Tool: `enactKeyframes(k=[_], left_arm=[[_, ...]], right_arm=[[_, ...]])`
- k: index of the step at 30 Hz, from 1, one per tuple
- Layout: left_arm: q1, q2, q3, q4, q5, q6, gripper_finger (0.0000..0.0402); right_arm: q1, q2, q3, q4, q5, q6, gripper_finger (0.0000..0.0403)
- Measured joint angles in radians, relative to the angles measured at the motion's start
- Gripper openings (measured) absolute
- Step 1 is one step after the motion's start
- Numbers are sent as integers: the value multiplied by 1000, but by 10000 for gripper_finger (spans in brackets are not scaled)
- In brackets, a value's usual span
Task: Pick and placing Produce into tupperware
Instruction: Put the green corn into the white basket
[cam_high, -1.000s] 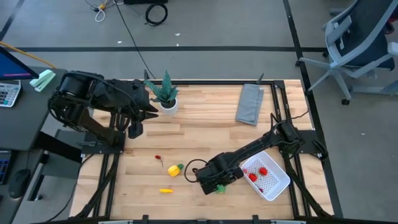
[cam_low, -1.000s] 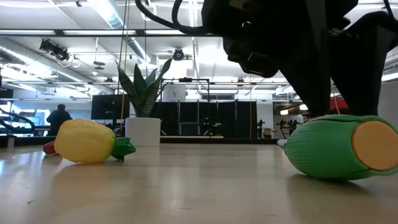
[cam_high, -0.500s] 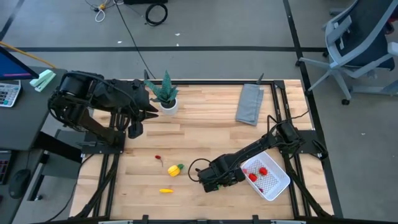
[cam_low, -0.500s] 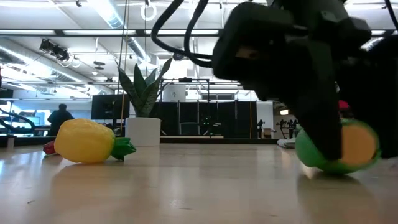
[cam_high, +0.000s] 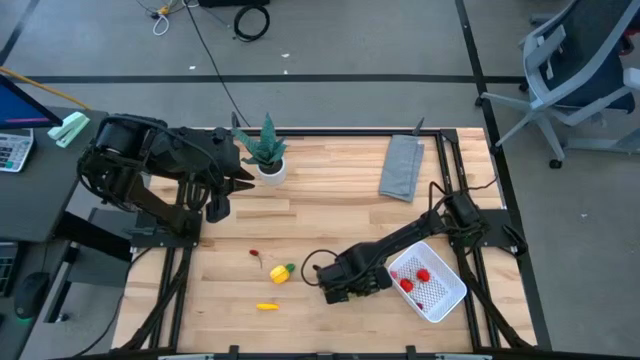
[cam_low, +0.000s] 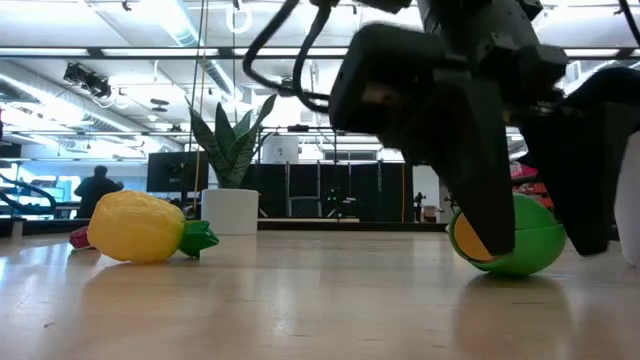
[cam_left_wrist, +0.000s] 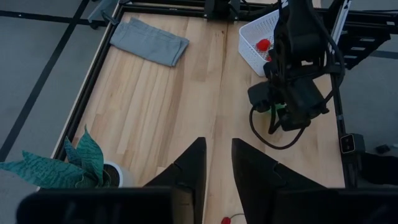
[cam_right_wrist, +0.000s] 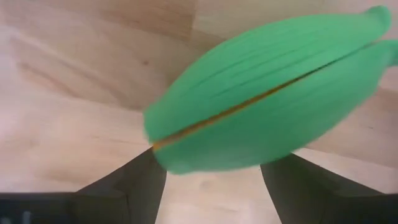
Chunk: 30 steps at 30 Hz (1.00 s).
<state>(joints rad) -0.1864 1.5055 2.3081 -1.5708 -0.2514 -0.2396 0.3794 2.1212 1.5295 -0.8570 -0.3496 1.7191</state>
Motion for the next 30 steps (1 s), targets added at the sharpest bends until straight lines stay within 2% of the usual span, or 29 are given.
enactKeyframes(k=[7,10,13,20,24,30], left_arm=[[0,0,0,0,0,0,81],[0,0,0,0,0,0,84],[0,0,0,0,0,-1,83],[0,0,0,0,0,-11,76],[0,0,0,0,0,-39,79],[-2,0,0,0,0,-101,84]], right_arm=[[7,-86,0,1,0,-21,260],[12,-144,0,2,12,-119,260],[12,-199,0,2,83,-350,260],[11,-287,1,2,295,-1025,260],[11,-276,1,-7,279,-1310,260],[12,-197,1,-39,241,-1519,260]])
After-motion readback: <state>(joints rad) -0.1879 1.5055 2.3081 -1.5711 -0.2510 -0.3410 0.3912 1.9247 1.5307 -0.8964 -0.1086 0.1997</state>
